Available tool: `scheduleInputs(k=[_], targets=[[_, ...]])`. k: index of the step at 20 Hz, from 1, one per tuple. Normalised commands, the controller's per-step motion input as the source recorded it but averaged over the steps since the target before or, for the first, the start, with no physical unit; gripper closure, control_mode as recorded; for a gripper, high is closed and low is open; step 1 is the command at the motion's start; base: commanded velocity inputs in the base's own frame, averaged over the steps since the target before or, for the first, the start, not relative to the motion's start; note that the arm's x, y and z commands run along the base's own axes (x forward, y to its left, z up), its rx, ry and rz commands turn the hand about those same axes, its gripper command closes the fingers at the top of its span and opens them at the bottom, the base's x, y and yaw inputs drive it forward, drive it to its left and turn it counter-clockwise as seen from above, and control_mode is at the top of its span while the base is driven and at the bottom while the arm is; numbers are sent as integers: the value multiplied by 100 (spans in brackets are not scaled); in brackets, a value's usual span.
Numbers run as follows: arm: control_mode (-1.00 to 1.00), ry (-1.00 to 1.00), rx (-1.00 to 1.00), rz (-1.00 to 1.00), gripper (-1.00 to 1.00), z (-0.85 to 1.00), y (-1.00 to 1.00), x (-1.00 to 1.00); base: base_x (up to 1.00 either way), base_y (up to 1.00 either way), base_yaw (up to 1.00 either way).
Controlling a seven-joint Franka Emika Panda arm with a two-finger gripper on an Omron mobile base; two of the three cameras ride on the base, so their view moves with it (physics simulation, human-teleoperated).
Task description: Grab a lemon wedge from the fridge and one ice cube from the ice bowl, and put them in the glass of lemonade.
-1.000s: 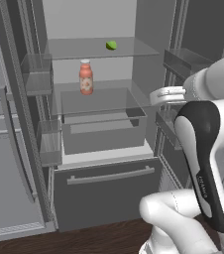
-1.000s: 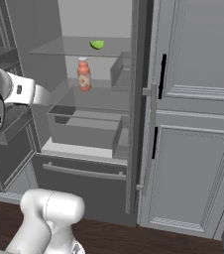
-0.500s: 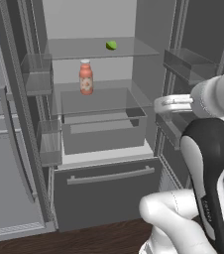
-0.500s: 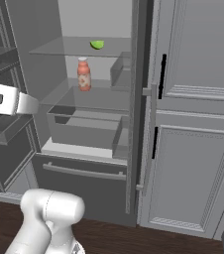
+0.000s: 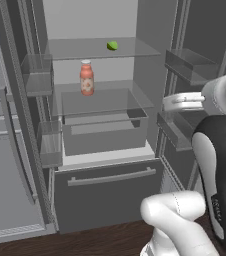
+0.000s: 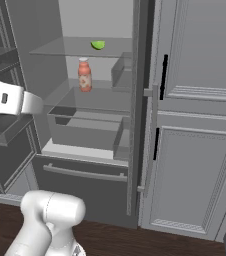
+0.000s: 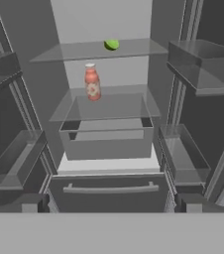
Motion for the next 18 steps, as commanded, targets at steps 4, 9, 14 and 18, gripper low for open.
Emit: scheduleInputs(k=[4,9,14,18], targets=[[-100,-6,0,0,-100,0,-8,-28,0,0,0],[-100,-10,0,-2,-100,9,0,-33,0,0,0],[100,-10,0,-1,-100,17,0,-22,-1,0,0],[100,0,0,0,-100,0,0,0,27,16,0]])
